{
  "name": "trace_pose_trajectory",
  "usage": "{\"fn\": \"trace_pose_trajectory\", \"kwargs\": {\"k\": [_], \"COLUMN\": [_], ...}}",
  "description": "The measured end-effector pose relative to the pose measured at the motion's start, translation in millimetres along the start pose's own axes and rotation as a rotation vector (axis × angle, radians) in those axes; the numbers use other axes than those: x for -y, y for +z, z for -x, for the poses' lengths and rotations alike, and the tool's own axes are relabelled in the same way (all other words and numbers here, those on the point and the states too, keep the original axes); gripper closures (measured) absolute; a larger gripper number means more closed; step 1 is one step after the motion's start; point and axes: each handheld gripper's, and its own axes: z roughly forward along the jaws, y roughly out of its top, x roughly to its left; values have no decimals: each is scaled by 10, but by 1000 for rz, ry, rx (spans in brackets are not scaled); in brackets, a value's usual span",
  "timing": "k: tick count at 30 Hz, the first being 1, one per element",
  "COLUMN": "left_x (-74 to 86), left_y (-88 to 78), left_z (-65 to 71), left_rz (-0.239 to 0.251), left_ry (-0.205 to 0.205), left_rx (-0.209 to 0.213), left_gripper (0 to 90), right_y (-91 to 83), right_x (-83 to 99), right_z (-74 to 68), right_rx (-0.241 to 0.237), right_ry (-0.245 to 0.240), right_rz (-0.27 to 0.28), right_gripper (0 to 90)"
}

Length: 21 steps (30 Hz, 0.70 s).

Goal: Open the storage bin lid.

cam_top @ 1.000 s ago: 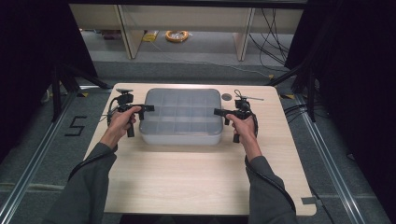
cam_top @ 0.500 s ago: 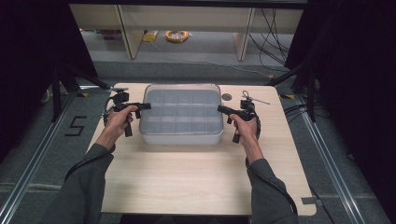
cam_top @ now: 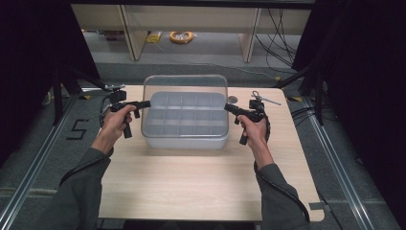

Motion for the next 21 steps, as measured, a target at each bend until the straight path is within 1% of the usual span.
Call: {"fn": "trace_pose_trajectory", "kwargs": {"k": [1, 2, 3, 4, 5, 6, 7, 8, 9, 10, 11, 12, 14, 15, 17, 18, 19, 20, 21], "left_x": [0, -3, -5, -8, -12, -12, -13, -17, -21, -26, -30, -28, -23, -5, 5, 35, 35, 55, 73], "left_y": [0, -44, -68, -89, -115, -115, -133, -159, -188, -217, -273, -302, -332, -389, -417, -472, -472, -497, -524], "left_z": [0, 40, 58, 77, 91, 91, 116, 136, 156, 174, 210, 228, 244, 271, 286, 314, 314, 329, 345], "left_rz": [0, 8, 10, 14, 10, 10, 19, 25, 31, 36, 46, 51, 54, 59, 62, 66, 66, 66, 69], "left_ry": [0, 8, 14, 17, 27, 27, 25, 31, 37, 40, 52, 57, 62, 73, 74, 82, 82, 85, 91], "left_rx": [0, 2, 2, 3, 3, 3, 7, 9, 10, 14, 19, 20, 22, 30, 32, 32, 32, 35, 35], "left_gripper": [571, 573, 574, 575, 576, 577, 577, 579, 579, 582, 582, 582, 582, 582, 582, 582, 581, 581, 581], "right_y": [-17, -25, -53, -63, -87, -87, -102, -139, -139, -182, -205, -232, -259, -317, -349, -410, -410, -438, -499], "right_x": [-4, -16, -23, -35, -36, -36, -47, -56, -56, -64, -69, -68, -70, -68, -66, -53, -53, -47, -17], "right_z": [-31, -23, -62, -44, -97, -97, -90, -114, -114, -138, -150, -184, -205, -250, -276, -311, -311, -324, -371], "right_rx": [-6, 0, -1, 0, -8, -8, -6, -10, -10, -14, -16, -19, -21, -25, -27, -32, -32, -32, -28], "right_ry": [17, -19, 12, -19, 35, 35, 6, -2, -2, -9, -21, -10, -18, -25, -25, -36, -36, -59, -53], "right_rz": [2, 14, 8, 19, 12, 12, 20, 27, 27, 40, 46, 43, 46, 50, 50, 58, 58, 63, 64], "right_gripper": [735, 738, 742, 747, 749, 749, 749, 749, 749, 749, 749, 749, 749, 750, 751, 753, 753, 753, 753]}}
